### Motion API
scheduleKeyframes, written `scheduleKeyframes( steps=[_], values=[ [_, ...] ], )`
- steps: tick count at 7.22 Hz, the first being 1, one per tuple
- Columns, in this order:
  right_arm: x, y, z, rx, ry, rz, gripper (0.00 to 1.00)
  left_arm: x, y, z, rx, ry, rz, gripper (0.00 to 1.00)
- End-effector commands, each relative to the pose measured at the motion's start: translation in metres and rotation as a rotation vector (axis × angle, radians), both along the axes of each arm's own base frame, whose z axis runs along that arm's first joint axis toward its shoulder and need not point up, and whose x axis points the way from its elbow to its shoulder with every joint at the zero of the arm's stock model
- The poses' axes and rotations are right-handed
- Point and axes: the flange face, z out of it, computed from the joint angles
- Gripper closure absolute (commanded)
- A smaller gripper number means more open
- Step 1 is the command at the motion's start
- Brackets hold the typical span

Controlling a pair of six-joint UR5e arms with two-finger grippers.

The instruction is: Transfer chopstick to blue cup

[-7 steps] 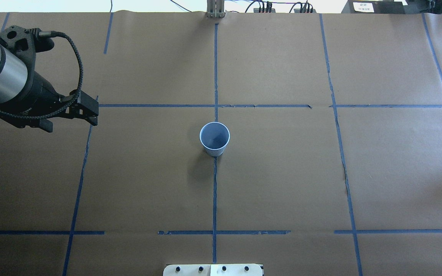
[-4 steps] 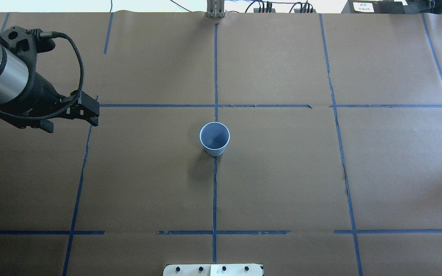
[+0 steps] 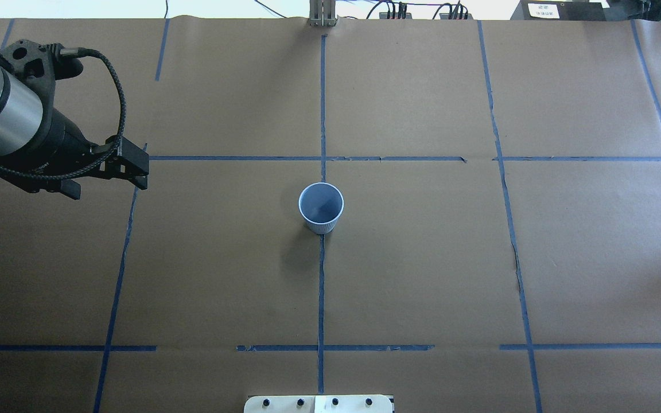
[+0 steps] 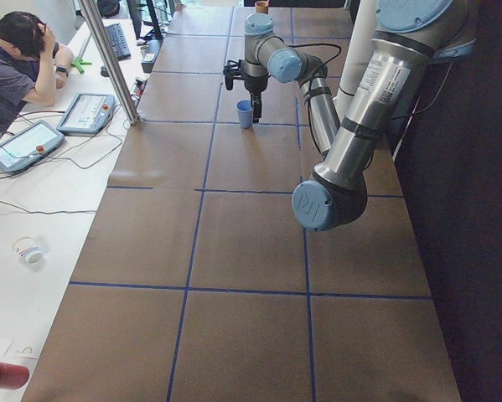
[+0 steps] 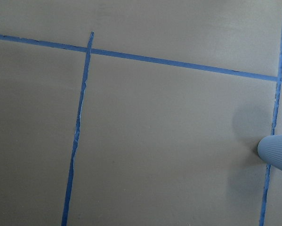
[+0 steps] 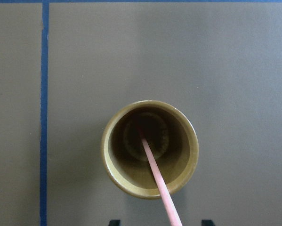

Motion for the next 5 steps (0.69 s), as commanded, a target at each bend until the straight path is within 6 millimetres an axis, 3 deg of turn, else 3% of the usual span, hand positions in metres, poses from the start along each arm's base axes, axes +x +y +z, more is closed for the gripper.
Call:
scheduleKeyframes(
  steps=[1, 2, 5],
  values=[
    [0.0001, 0.0003, 0.0025, -0.006, 0.005, -0.002, 0.58, -0.0003, 0.0003, -0.0003, 0.001, 0.001, 0.0, 0.0],
    [0.0007, -0.0023, 0.001, -0.002, 0.007, -0.002, 0.74, -0.0009, -0.0001, -0.0003, 0.001, 0.001, -0.002, 0.0],
    [0.003, -0.0014, 0.0028, -0.006, 0.025, 0.0, 0.97, -0.0016, 0.0007, -0.0012, 0.003, 0.003, -0.002, 0.0]
  ],
)
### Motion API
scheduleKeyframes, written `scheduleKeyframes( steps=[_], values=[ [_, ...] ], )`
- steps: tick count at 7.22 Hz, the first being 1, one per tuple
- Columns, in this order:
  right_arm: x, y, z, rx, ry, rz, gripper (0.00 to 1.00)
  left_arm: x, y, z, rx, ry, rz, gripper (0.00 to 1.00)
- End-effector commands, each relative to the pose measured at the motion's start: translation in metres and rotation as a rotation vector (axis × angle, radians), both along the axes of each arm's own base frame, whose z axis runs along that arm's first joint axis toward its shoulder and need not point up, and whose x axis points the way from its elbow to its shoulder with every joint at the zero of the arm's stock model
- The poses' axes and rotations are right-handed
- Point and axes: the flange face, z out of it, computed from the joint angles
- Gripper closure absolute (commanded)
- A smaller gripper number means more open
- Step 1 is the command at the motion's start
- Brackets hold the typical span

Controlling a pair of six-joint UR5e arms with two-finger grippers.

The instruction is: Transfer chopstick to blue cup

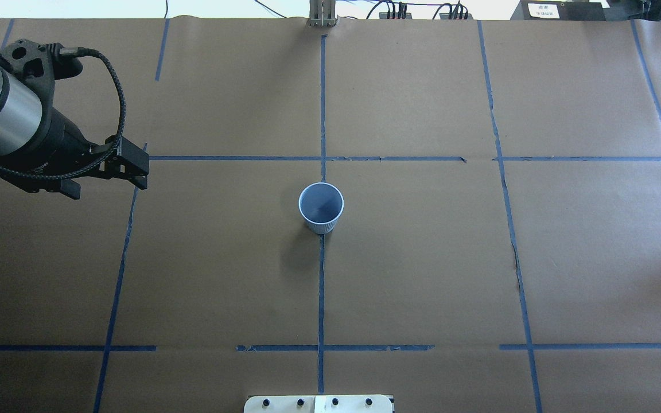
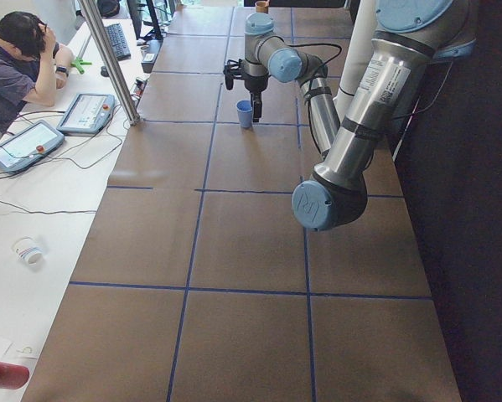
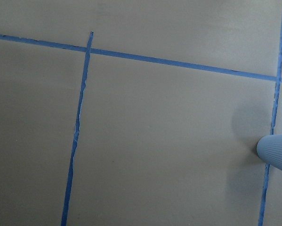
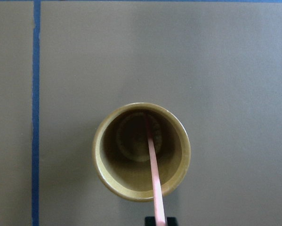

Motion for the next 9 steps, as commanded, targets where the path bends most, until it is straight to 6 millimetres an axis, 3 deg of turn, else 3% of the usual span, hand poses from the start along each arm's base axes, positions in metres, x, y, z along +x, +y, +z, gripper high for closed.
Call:
scheduleKeyframes(
  steps=[1, 2, 3, 4, 5, 7, 9],
  values=[
    [0.001, 0.0, 0.001, -0.004, 0.013, 0.002, 0.98, -0.002, 0.001, -0.002, 0.005, 0.003, -0.002, 0.0],
    [0.009, 0.003, -0.003, -0.001, 0.012, 0.025, 1.0, -0.002, 0.001, -0.002, 0.005, 0.004, -0.002, 0.0],
    [0.023, -0.003, -0.021, -0.027, 0.004, 0.056, 1.0, -0.001, 0.002, -0.003, 0.005, 0.005, 0.0, 0.0],
    [0.033, -0.013, -0.054, -0.059, 0.0, 0.07, 1.0, -0.001, 0.002, -0.003, 0.005, 0.005, 0.0, 0.0],
    [0.036, -0.011, -0.073, -0.058, -0.002, 0.058, 0.99, -0.002, 0.002, -0.003, 0.007, 0.006, 0.0, 0.0],
    [0.044, 0.001, -0.093, -0.074, -0.016, 0.035, 0.99, -0.004, 0.002, -0.004, 0.011, 0.009, -0.004, 0.0],
    [0.052, 0.015, -0.132, -0.087, -0.014, 0.02, 0.99, -0.007, 0.006, -0.007, 0.019, 0.016, -0.004, 0.0]
  ],
)
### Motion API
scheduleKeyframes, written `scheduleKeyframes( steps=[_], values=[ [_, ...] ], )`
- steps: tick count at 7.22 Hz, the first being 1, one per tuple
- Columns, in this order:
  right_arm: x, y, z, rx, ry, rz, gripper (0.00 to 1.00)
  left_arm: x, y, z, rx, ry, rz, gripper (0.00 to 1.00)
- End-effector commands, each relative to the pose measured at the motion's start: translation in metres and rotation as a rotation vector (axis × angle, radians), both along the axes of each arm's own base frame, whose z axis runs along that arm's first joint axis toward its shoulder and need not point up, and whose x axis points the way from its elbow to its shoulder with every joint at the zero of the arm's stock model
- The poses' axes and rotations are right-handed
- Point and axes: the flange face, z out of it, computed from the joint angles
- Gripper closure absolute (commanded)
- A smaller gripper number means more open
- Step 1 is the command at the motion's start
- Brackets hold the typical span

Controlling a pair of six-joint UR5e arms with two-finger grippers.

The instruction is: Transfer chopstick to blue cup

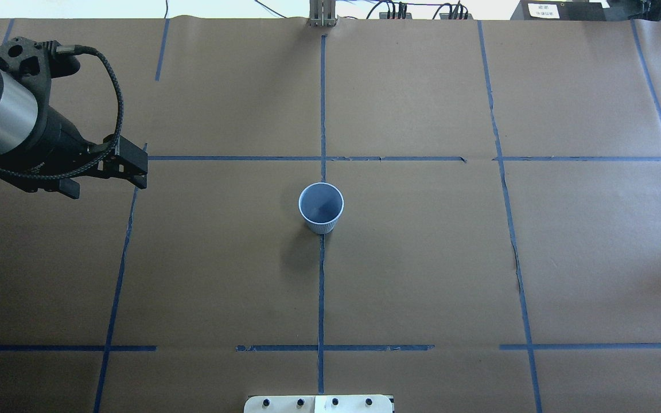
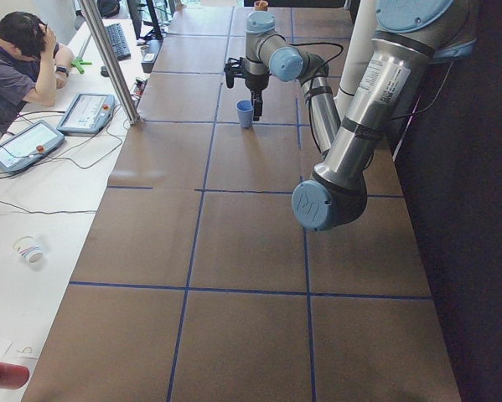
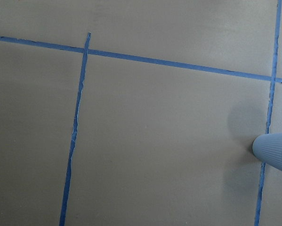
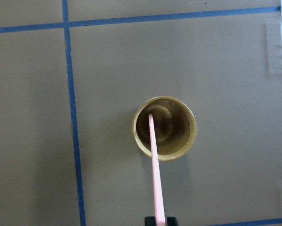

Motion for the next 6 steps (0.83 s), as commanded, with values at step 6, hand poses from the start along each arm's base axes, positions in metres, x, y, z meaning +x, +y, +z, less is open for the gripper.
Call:
scheduleKeyframes(
  steps=[6],
  values=[
    [-0.041, -0.167, -0.293, 0.03, -0.007, 0.027, 1.0, -0.013, -0.006, 0.008, 0.001, -0.013, -0.023, 0.0]
  ],
)
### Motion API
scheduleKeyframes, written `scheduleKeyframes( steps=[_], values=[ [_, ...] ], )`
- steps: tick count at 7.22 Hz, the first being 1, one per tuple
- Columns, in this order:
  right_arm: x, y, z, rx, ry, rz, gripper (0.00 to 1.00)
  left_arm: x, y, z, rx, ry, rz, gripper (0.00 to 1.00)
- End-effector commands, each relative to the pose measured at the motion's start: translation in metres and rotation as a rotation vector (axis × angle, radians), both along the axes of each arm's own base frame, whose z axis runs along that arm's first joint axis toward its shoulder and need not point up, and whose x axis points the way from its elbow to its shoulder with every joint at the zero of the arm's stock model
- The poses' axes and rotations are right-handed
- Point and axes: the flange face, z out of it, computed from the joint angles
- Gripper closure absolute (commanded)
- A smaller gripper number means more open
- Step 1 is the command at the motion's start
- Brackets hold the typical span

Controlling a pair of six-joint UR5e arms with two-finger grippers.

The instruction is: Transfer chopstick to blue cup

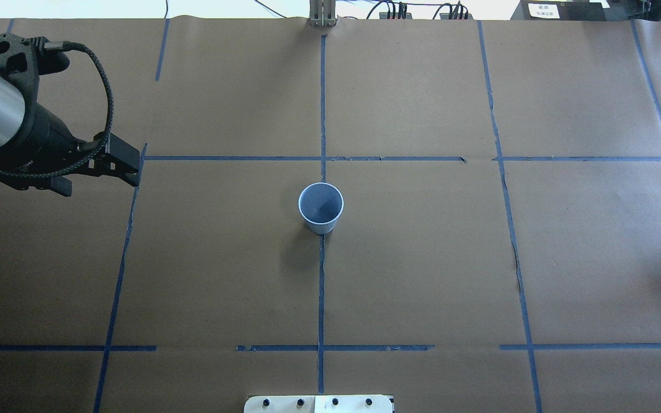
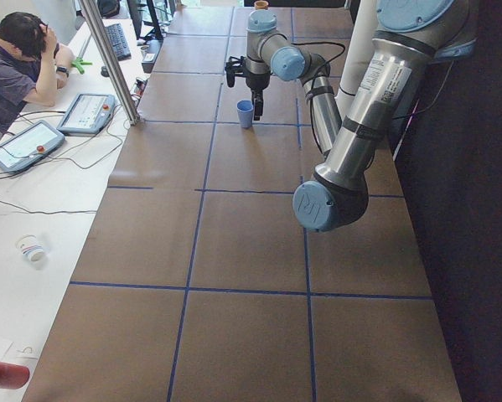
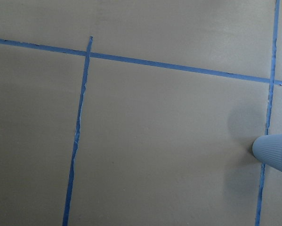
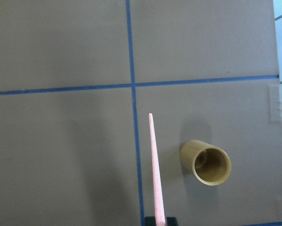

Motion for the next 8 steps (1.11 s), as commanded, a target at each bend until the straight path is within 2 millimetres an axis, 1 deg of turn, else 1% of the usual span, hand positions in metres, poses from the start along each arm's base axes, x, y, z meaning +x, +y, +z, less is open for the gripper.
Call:
scheduleKeyframes(
  steps=[1, 2, 3, 4, 5, 6, 7, 8],
  values=[
    [-0.097, -0.065, -0.102, -0.025, -0.039, 0.023, 1.0, -0.007, -0.004, 0.014, 0.002, -0.026, -0.003, 0.0],
    [-0.148, -0.077, -0.135, -0.085, -0.092, 0.049, 1.0, -0.02, -0.014, 0.02, 0.042, -0.043, 0.01, 0.0],
    [-0.212, -0.082, -0.179, -0.123, -0.118, 0.052, 1.0, -0.036, -0.021, 0.039, 0.064, -0.076, 0.027, 0.0],
    [-0.263, -0.083, -0.219, -0.125, -0.13, 0.04, 1.0, -0.055, -0.032, 0.062, 0.088, -0.114, 0.052, 0.0],
    [-0.306, -0.079, -0.251, -0.11, -0.156, 0.041, 1.0, -0.065, -0.044, 0.073, 0.111, -0.138, 0.071, 0.0],
    [-0.353, -0.069, -0.292, -0.097, -0.172, 0.031, 1.0, -0.081, -0.062, 0.087, 0.119, -0.164, 0.072, 0.0],
    [-0.392, -0.053, -0.327, -0.115, -0.175, 0.042, 1.0, -0.103, -0.088, 0.111, 0.138, -0.196, 0.104, 0.0],
    [-0.422, -0.037, -0.35, -0.134, -0.177, 0.05, 1.0, -0.128, -0.11, 0.134, 0.132, -0.172, 0.148, 0.0]
  ],
)
